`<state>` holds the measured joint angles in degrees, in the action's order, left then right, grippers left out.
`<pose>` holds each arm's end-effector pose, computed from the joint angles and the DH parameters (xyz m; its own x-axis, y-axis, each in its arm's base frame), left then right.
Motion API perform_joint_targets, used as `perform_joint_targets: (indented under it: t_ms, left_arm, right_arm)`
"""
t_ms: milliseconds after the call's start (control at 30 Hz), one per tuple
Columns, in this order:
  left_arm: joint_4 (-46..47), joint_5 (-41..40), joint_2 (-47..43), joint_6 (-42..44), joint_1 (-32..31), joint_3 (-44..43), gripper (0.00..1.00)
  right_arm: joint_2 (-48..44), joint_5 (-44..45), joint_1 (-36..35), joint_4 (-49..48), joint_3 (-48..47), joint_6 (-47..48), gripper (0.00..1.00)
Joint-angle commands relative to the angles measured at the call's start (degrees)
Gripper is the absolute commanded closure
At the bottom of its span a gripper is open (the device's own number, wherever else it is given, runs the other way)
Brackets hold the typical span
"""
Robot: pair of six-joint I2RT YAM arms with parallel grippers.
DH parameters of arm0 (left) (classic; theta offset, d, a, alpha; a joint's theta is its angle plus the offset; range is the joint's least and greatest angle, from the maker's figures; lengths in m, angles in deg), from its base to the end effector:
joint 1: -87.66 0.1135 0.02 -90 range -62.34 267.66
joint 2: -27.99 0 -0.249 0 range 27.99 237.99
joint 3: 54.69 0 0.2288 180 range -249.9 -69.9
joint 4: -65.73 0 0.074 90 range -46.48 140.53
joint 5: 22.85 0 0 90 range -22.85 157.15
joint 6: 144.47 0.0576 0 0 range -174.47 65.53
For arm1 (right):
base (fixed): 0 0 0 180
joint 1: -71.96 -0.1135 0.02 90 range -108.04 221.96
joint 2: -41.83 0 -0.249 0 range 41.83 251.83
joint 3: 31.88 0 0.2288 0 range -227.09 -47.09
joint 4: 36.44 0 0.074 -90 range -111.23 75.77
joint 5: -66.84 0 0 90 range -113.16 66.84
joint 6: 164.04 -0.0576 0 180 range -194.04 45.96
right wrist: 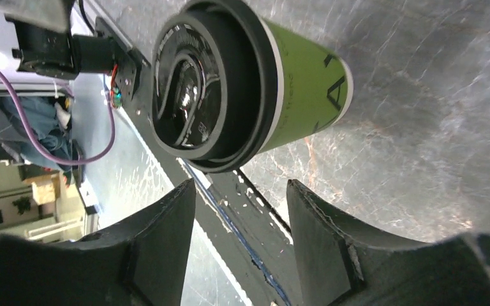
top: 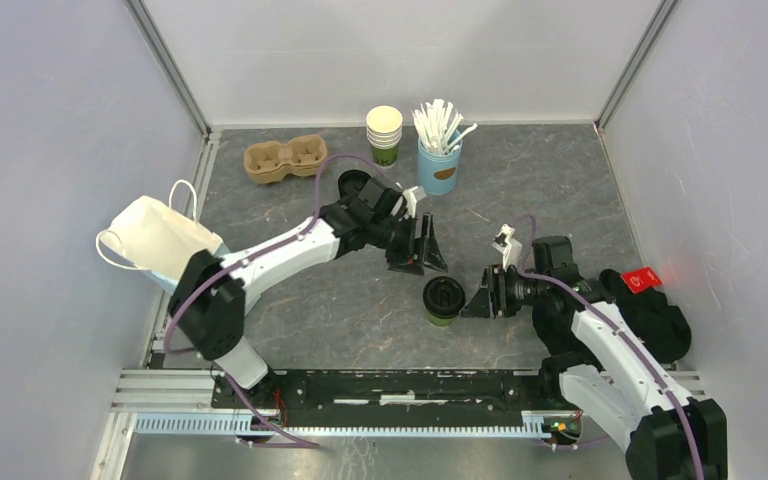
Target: Pack the takeout coffee
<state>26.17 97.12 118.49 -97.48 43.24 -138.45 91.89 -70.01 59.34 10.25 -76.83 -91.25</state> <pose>0.2191 -0.2550 0.2461 -0.9593 0.1127 -0.2588 0.2714 0.6210 -0.7354 0.1452 0.0756 0.1949 -0.9070 0.0043 -0.4211 -0.3364 0.5941 0.7306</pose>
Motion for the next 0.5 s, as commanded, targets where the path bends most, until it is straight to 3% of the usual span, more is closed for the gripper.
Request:
perform_joint_targets:
  t_ms: [0, 167, 467]
  left_arm:
    - [3.71, 5.1, 6.44, 5.37, -0.02, -4.04, 0.27]
    - [5.67, 8.2, 9.65, 5.54, -0.78, -3.77, 0.35]
    - [8.34, 4.94, 3.95, 1.88, -0.93, 3.6, 0.51]
  right_arm:
    - [-0.49, -3.01, -1.31, -4.53, 3.25, -2.04, 0.41]
    - [-0.03, -2.45, -1.28, -13.66, 6.48, -8.16, 0.54]
    - [8.14, 0.27, -1.27, -11.75, 0.07, 0.16, 0.62]
